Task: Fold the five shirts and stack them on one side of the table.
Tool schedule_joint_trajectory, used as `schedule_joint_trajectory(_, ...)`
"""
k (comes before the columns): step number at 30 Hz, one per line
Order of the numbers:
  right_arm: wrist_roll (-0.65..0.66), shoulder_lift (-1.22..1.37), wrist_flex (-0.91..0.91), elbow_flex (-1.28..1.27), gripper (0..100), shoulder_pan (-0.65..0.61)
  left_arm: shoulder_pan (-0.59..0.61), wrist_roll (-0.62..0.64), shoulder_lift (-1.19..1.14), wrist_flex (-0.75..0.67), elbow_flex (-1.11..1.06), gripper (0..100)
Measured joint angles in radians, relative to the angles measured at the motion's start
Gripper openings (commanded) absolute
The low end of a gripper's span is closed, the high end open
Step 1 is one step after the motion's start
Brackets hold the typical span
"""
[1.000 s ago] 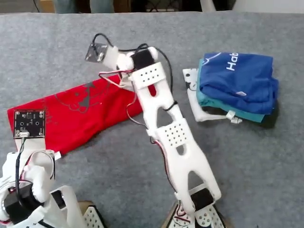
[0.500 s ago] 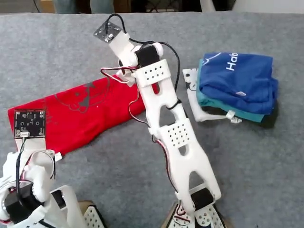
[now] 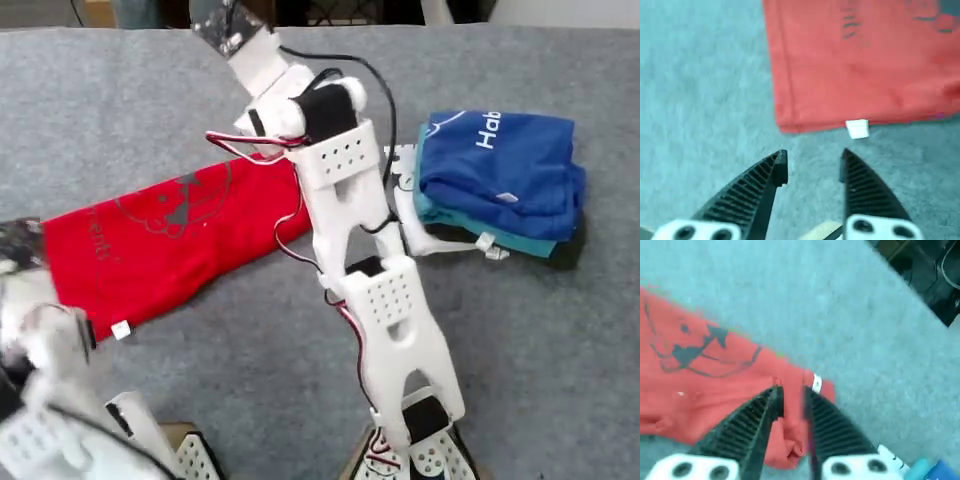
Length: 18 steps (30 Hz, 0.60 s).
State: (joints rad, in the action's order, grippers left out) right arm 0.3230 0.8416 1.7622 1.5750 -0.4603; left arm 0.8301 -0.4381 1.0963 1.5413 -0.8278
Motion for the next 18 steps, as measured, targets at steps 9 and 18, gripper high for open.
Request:
schedule_joint_trajectory(9, -0.057, -0.224, 0.0, -0.397, 1.4, -0.054, 0.135, 0.064, -0.68, -0.063, 0.371, 32)
schedule_joint_trajectory(18, -0.057, -0.462, 0.0, -0.806, 1.5, -0.14, 0.132, 0.221, -1.283, -0.189, 0.666, 32)
